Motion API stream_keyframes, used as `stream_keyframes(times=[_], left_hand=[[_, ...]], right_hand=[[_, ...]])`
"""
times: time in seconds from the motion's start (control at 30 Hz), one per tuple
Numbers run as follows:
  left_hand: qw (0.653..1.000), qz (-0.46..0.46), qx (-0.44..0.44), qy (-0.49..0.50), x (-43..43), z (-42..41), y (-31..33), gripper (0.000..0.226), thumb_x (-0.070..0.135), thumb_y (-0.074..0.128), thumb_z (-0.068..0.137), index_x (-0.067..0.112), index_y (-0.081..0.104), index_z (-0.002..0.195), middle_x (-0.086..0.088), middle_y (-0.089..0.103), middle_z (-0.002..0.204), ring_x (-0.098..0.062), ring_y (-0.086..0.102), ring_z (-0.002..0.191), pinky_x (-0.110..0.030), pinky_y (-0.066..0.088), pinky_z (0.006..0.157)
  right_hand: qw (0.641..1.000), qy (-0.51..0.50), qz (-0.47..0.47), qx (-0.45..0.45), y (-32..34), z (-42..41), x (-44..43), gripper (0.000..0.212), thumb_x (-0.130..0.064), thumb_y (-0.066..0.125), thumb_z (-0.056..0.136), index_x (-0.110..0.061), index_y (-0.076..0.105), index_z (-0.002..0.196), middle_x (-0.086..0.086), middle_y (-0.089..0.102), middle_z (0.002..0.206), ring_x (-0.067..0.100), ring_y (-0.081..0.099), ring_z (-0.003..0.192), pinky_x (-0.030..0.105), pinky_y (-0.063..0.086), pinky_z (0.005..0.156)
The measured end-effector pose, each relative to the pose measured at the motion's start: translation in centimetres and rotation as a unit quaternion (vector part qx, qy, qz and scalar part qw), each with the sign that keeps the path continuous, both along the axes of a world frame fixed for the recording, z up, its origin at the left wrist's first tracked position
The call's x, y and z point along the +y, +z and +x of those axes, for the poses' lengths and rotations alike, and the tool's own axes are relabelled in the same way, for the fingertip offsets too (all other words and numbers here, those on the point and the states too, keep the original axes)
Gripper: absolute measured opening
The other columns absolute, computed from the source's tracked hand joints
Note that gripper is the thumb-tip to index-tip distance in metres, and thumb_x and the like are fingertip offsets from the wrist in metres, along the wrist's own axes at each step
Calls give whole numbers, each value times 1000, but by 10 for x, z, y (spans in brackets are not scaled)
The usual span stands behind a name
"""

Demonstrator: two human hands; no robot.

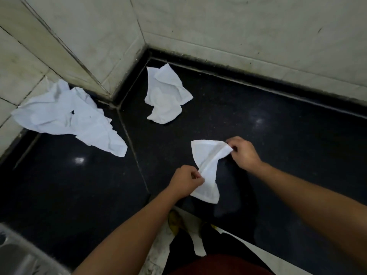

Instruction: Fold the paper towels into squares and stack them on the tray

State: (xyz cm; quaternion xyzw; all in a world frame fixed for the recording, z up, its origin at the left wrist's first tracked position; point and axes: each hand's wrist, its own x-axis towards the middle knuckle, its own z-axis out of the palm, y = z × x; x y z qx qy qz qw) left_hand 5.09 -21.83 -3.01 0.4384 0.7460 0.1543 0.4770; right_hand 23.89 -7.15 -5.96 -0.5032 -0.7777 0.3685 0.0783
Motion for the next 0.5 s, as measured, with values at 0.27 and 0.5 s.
stream_keyframes(times=[0.27, 0.5], left_hand=[[989, -33, 126, 64, 52, -16, -15, 19, 24, 64, 88, 16, 65, 70, -1, 66, 70, -17, 65, 66, -35, 58, 67], [983, -125, 82, 105, 93, -11, -30, 27, 26, 71, 81, 1, 62, 85, -10, 70, 66, -20, 65, 45, -29, 54, 49]], right_hand=[[989, -108, 58, -82, 20, 44, 2, 16, -17, 52, 93, -17, 66, 101, 4, 61, 110, 26, 62, 98, 32, 46, 78], [955, -74, -99, -268, 15, 7, -31, 39, -49, 56, 86, -17, 61, 108, 5, 65, 111, 27, 62, 101, 31, 41, 74]])
